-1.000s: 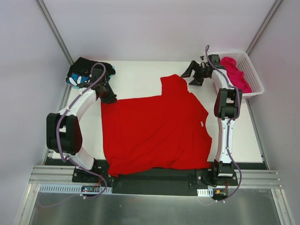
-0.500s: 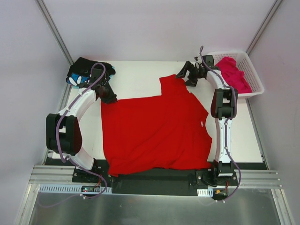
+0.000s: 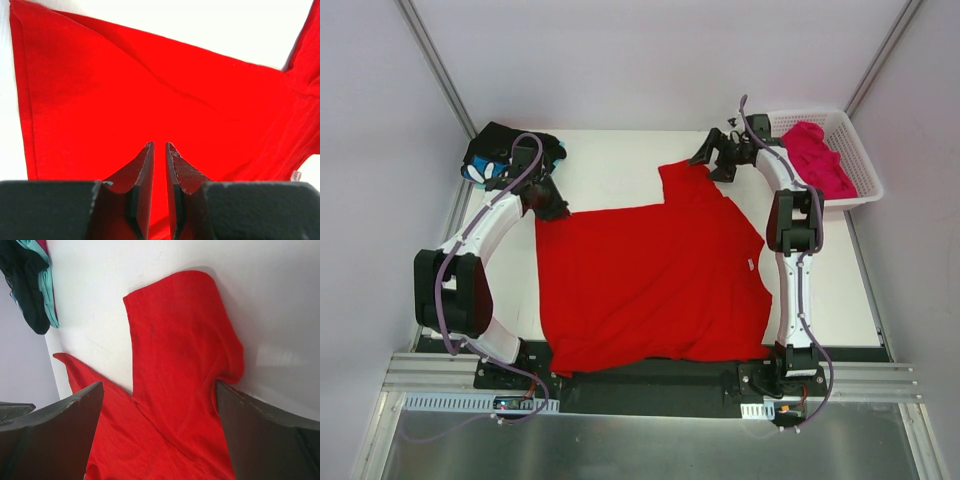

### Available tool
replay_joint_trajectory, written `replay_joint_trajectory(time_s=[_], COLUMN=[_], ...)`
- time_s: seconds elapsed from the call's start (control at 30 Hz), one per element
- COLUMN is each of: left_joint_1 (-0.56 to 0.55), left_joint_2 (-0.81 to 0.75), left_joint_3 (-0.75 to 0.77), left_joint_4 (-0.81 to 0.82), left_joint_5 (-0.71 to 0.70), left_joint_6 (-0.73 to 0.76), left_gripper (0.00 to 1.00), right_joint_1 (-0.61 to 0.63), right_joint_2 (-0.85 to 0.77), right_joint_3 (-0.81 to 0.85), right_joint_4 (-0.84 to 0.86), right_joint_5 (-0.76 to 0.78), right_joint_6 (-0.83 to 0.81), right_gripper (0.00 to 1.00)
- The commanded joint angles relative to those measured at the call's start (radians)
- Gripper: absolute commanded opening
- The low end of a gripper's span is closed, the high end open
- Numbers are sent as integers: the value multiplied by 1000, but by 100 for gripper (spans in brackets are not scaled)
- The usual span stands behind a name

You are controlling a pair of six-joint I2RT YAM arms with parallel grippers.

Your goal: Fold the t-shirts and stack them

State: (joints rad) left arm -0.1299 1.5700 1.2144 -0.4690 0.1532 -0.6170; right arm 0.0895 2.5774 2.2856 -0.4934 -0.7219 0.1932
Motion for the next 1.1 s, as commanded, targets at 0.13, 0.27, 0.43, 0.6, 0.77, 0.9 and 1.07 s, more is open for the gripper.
replay_joint_trajectory(time_s=[0.13,0.27,0.43,0.6,0.77,0.9,1.07], left_joint_1=[0,0,0,0,0,0,0], left_joint_2=[-65,-88,-116,-143,-174,-180,-177], left_joint_3=[-6,-13,-24,-38,-50,-52,-56], left_joint_4=[-14,-14,-14,-14,-14,-14,-14], left_joint_5=[32,39,40,43,42,37,42], left_joint_6=[-12,-26,-32,-35,-36,-33,-32], left_gripper=[14,14,14,14,14,14,14], right_joint_1=[45,91,199,269,322,320,286], right_joint_2=[-243,-339,-463,-552,-594,-629,-610], right_joint_3=[-46,-205,-462,-664,-775,-790,-522], right_joint_4=[-105,-93,-83,-39,-56,-50,-201], right_joint_5=[-10,-7,24,47,111,173,285], right_joint_6=[-106,-104,-124,-120,-161,-172,-270], right_gripper=[96,96,96,96,96,96,96])
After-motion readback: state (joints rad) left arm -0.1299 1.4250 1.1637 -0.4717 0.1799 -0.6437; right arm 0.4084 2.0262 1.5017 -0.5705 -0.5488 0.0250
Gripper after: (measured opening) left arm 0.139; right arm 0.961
